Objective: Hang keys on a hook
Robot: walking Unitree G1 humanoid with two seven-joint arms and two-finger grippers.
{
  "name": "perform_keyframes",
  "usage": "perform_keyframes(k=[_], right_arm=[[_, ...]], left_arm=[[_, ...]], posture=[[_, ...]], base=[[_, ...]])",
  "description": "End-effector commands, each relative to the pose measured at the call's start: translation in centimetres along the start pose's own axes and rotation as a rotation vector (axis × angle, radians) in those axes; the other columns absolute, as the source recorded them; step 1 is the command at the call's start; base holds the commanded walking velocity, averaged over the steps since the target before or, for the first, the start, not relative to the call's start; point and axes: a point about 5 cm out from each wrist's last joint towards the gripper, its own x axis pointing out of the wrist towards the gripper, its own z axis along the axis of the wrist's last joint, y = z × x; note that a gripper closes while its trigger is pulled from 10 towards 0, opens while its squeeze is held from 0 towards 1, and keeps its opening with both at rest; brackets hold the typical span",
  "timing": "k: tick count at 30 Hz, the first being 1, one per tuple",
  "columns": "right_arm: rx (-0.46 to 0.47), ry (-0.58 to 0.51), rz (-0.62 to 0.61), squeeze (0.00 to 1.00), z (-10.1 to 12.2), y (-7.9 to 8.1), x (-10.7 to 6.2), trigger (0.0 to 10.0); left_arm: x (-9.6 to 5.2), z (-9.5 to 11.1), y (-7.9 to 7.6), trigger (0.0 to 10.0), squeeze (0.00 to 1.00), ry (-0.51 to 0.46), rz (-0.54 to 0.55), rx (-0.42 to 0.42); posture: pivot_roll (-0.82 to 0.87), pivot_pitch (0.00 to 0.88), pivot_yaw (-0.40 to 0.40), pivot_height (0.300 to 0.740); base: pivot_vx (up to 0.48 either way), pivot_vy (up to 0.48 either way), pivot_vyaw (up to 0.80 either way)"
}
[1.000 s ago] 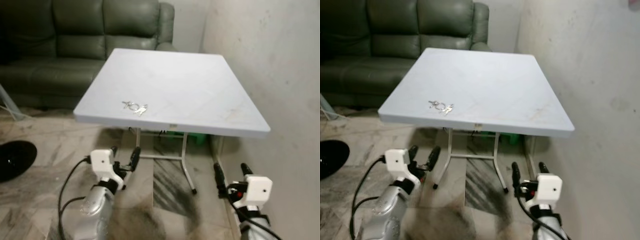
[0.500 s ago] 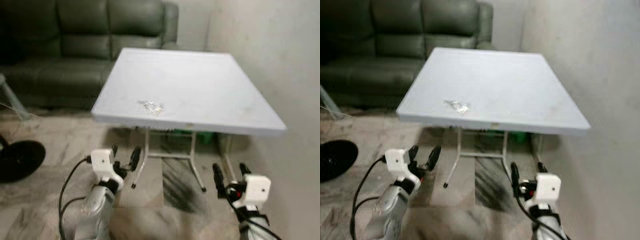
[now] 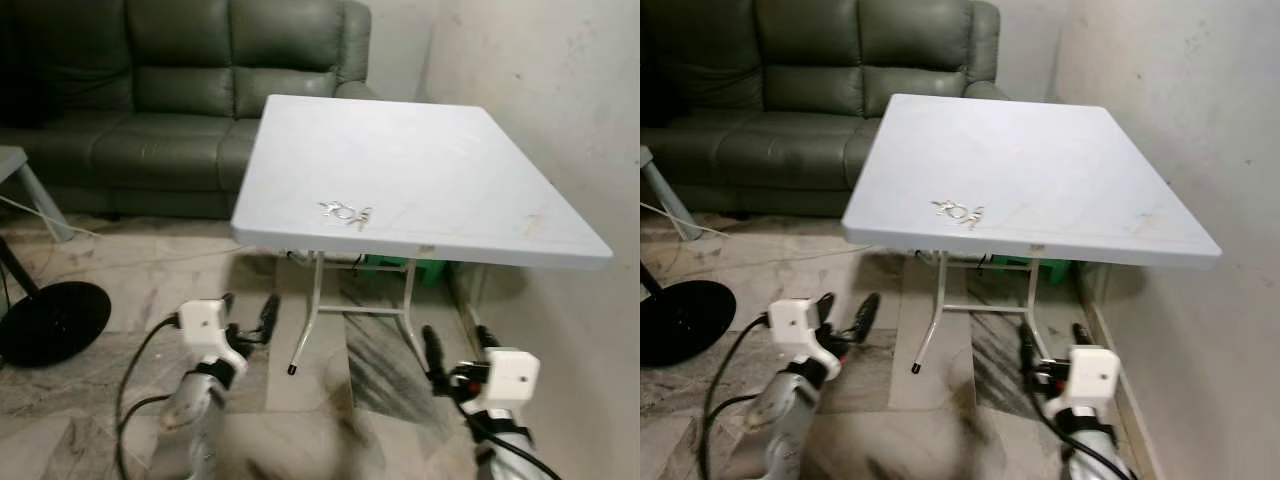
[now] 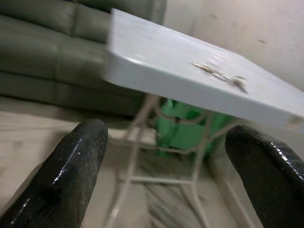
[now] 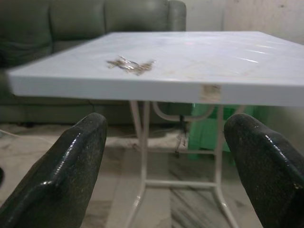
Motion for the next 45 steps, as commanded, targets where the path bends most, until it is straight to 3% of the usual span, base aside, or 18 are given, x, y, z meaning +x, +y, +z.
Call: perform_keyframes(k=[1, 12, 20, 45], right_arm=[[-0.026, -0.002, -0.022, 0.00, 0.3, -1.0, -0.2, 10.0], [-0.069, -0.007, 0.021, 0.00, 0.5, -1.1, 0.1, 10.0], [-0.080, -0.016, 0.046, 0.00, 0.8, -1.2, 0.6, 10.0], [-0.074, -0.049, 0.063, 0.00, 1.5, -1.1, 1.4, 10.0]], left_arm=[[0.3, -0.1, -1.2, 10.0, 0.00, 0.000, -0.026, -0.013], [0.4, 0.0, -0.7, 10.0, 0.00, 0.010, -0.041, 0.041], [0.9, 0.4, -0.5, 10.0, 0.00, 0.007, -0.042, 0.025], [1.2, 0.4, -0.8, 10.0, 0.00, 0.005, -0.045, 0.004]], posture=[[-0.05, 0.000, -0.055, 0.740], [-0.05, 0.000, -0.057, 0.740], [-0.05, 0.000, -0.056, 0.740], [-0.04, 0.000, -0.056, 0.740]], base=[[0.000, 0.352, 0.00], [0.000, 0.032, 0.00], [0.000, 0.000, 0.00], [0.427, 0.000, 0.00]])
